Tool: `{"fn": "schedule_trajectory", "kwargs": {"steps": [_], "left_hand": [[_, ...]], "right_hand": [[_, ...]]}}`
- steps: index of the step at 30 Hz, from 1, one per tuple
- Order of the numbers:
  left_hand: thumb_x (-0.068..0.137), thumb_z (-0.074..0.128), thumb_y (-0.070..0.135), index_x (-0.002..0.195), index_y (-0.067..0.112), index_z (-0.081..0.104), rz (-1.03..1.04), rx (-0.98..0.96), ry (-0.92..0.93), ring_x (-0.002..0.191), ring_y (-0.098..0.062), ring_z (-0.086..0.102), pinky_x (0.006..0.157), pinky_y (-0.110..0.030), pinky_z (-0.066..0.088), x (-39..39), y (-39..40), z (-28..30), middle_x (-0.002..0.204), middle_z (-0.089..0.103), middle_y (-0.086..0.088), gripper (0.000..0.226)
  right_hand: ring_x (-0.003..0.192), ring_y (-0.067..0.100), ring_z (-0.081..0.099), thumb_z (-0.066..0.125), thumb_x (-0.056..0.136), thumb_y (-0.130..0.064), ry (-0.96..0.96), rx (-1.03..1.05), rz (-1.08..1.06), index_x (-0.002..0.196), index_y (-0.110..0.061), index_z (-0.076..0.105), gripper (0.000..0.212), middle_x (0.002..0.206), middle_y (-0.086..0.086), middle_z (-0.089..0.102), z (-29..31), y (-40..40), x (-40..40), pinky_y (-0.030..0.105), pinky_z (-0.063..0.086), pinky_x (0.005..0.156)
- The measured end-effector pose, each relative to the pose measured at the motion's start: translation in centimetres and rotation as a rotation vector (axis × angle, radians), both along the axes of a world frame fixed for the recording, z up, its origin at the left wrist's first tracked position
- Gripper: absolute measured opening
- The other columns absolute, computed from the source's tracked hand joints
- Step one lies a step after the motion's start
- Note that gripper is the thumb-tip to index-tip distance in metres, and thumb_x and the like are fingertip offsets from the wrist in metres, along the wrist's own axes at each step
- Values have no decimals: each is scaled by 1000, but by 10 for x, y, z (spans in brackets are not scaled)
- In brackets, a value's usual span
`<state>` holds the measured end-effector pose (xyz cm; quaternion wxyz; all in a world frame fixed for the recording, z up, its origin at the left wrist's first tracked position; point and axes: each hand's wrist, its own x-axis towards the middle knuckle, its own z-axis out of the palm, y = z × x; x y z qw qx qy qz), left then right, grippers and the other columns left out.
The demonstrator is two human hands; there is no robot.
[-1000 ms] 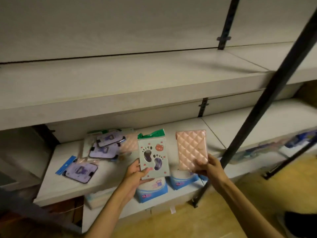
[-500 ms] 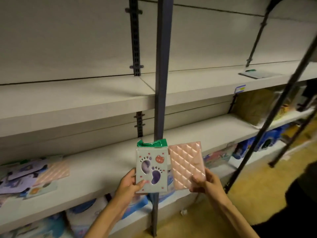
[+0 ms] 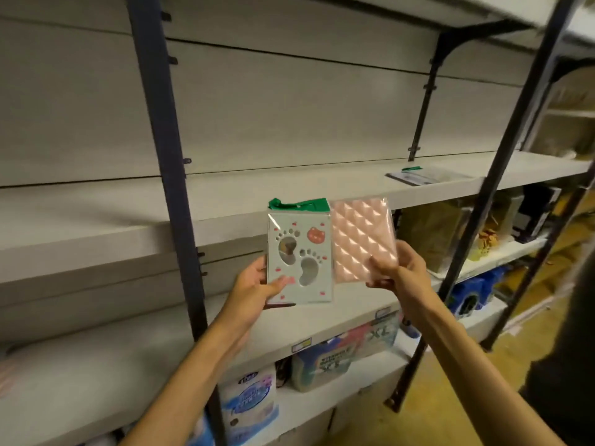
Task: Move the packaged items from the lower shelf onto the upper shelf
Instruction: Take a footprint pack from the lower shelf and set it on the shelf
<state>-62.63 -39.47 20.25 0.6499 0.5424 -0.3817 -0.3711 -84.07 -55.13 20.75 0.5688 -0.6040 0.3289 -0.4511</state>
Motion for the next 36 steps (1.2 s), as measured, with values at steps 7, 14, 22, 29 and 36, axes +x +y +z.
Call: {"fn": "schedule_trajectory", "kwargs": {"steps": [7, 14, 22, 29, 36], "left_hand": [[90, 62, -7, 109, 19, 66, 91, -162, 15, 91, -13, 75, 77, -25, 61, -9, -92, 62, 103, 78, -2, 32], [90, 60, -9, 114, 9, 67, 152, -183, -12, 95, -20, 73, 81, -32, 61, -2, -171, 114, 106, 76, -6, 31], [92, 56, -7, 103, 14, 68, 205, -91, -36, 89, -24, 73, 62, -34, 62, 1, -239, 141, 103, 75, -7, 27], [92, 56, -7, 110, 13, 67, 247, -48, -42, 94, -27, 72, 68, -40, 64, -5, -273, 137, 108, 75, -8, 29], [93, 56, -8, 116, 9, 65, 249, 0, -24, 89, -24, 73, 60, -34, 62, -23, -306, 126, 106, 74, -10, 30]], "right_hand": [[96, 31, 69, 66, 89, -6, -11, -67, 42, 122, -3, 58, 34, 112, 15, 68, 62, -120, 7, 31, 58, 65], [100, 30, 69, 67, 89, -9, 68, -43, 81, 130, 0, 48, 46, 121, 16, 63, 99, -218, 27, 34, 60, 68], [95, 25, 64, 61, 92, -4, 245, -47, 149, 129, 0, 48, 40, 105, 11, 62, 113, -273, 46, 26, 55, 62], [95, 23, 60, 65, 89, -20, 623, -160, 29, 123, 0, 55, 41, 110, 14, 65, 105, -325, 37, 32, 52, 74], [112, 29, 51, 62, 86, -39, 1035, -568, -50, 108, -11, 71, 38, 114, 11, 59, 95, -336, 28, 36, 40, 87]]}}
